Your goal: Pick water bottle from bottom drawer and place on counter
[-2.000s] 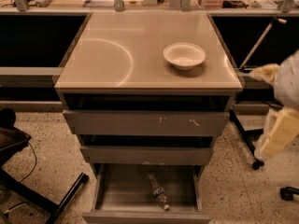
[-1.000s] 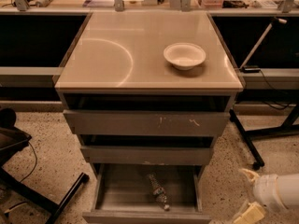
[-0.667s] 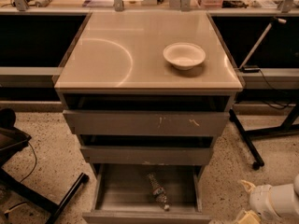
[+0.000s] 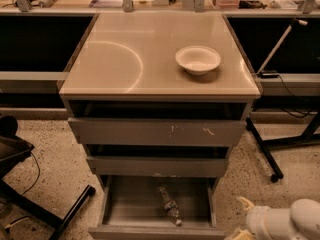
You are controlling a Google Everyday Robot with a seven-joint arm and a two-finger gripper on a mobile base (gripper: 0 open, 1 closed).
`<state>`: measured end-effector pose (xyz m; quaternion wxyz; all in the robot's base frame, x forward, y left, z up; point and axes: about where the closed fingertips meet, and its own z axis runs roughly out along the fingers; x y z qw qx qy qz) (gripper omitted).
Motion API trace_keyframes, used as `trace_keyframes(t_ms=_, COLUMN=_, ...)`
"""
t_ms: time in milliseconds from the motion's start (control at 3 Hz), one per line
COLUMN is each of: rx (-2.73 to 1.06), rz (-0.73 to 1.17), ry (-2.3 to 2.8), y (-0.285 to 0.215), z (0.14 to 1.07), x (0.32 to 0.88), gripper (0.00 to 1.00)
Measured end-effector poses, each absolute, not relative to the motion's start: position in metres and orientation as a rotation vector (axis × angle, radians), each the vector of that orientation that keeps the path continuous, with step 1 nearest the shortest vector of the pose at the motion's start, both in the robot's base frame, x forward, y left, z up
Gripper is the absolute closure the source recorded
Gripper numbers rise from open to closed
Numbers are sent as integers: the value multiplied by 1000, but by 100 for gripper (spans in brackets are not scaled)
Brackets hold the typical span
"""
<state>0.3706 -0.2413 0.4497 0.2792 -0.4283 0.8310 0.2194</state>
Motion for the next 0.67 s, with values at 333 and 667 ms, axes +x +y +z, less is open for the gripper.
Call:
trace_keyframes(t_ms=333, rx=-1043, rz=598, ry=2145, y=-192, z=400, x=422, gripper=0)
trace_keyframes(t_ms=667, rx=-876, rz=620, ry=2162, y=-161, z=321, x=462, gripper=0)
